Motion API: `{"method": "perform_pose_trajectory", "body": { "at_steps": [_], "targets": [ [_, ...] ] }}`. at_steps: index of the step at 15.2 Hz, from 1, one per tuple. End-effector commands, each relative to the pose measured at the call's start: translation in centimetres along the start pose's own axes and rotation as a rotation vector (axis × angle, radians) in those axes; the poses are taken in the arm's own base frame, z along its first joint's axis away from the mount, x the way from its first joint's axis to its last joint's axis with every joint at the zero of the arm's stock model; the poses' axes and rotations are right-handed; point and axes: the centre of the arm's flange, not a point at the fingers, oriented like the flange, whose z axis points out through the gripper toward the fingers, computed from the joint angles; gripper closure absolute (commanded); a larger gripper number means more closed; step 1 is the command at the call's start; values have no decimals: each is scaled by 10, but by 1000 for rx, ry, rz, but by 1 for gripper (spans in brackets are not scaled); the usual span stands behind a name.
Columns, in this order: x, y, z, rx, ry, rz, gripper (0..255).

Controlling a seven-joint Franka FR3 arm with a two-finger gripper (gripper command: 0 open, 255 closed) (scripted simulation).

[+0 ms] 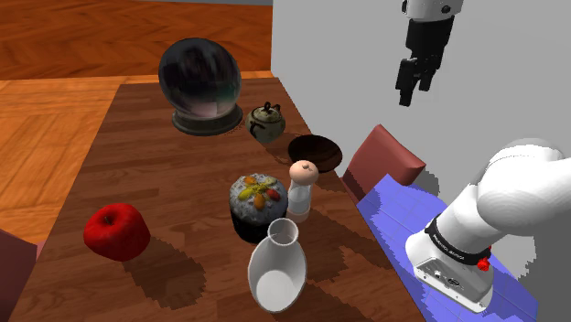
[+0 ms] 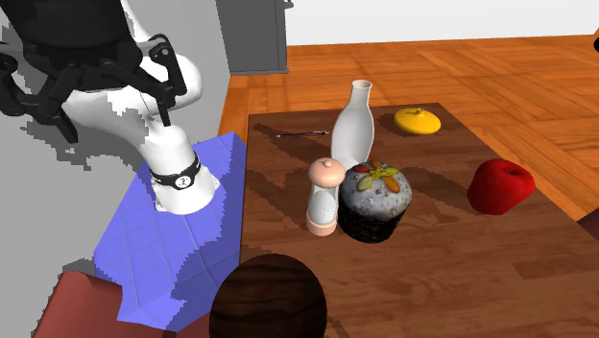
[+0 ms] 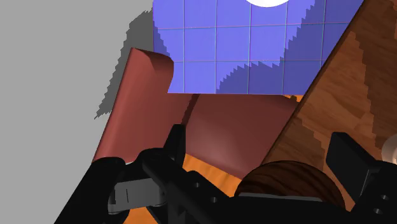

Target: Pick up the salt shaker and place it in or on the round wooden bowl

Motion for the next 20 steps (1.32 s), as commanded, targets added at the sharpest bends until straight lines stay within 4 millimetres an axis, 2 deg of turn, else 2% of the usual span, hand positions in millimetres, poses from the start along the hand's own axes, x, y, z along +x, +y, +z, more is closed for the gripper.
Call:
{"method": "perform_pose_trajectory", "body": {
  "at_steps": [1,20],
  "targets": [
    [0,0,0,0,0,0,0],
    [105,-220,46,43,-58,35,0]
  ]
}}
